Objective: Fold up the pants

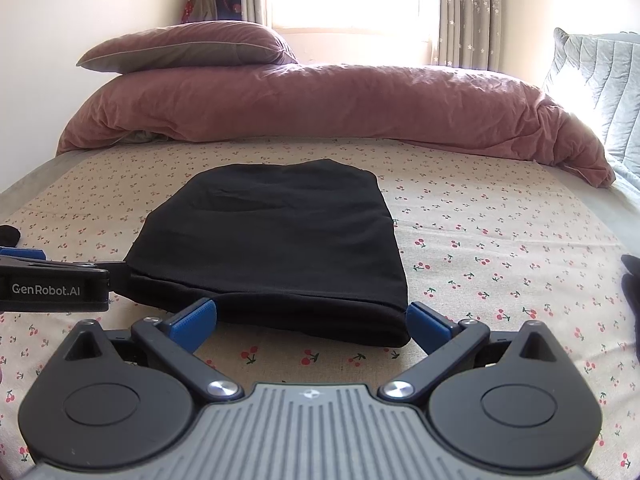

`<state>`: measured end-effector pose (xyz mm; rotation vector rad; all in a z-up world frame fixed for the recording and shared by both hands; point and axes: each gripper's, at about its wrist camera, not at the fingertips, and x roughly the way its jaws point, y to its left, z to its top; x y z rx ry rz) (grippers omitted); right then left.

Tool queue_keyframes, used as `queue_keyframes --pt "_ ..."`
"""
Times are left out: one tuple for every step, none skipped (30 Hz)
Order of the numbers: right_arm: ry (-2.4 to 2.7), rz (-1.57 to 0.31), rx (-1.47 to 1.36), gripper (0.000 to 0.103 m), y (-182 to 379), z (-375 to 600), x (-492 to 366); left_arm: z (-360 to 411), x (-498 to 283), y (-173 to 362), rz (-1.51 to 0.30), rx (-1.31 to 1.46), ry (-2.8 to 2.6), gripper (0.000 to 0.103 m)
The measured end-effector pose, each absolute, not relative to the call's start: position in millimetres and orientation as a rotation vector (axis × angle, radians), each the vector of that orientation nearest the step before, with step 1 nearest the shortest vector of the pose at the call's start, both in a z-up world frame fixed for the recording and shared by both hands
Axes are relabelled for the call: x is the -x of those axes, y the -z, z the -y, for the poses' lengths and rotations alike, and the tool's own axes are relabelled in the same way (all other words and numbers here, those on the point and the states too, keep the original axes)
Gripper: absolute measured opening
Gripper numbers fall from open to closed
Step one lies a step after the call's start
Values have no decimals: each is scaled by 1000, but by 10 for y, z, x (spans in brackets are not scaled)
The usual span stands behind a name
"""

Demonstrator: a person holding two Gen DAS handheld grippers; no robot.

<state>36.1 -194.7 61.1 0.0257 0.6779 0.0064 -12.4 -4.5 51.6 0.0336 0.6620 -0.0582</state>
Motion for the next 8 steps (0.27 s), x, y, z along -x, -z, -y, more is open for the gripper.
queue_keyframes --pt "-7 -679 -24 101 -608 1943 -361 47 122 -515 -664 -35 60 103" --pt "-7 -679 -23 101 -607 1938 -361 48 121 -513 -665 -36 61 103" --pt "-8 -679 -23 101 -607 1936 -361 52 121 -512 -666 -37 63 103" --pt "-9 -679 -22 101 -607 1933 -360 54 121 -511 -667 -38 64 103" --pt "-10 -679 -21 101 -608 1932 -359 56 121 -511 -667 -38 65 103" --pt "-10 -679 -20 101 -608 1933 -359 56 122 -510 -668 -39 65 103" --pt "-11 -680 -20 101 -608 1939 -360 57 121 -509 -667 -38 65 103" --pt "-11 -680 -21 101 -608 1940 -360 57 122 -509 -668 -38 65 103"
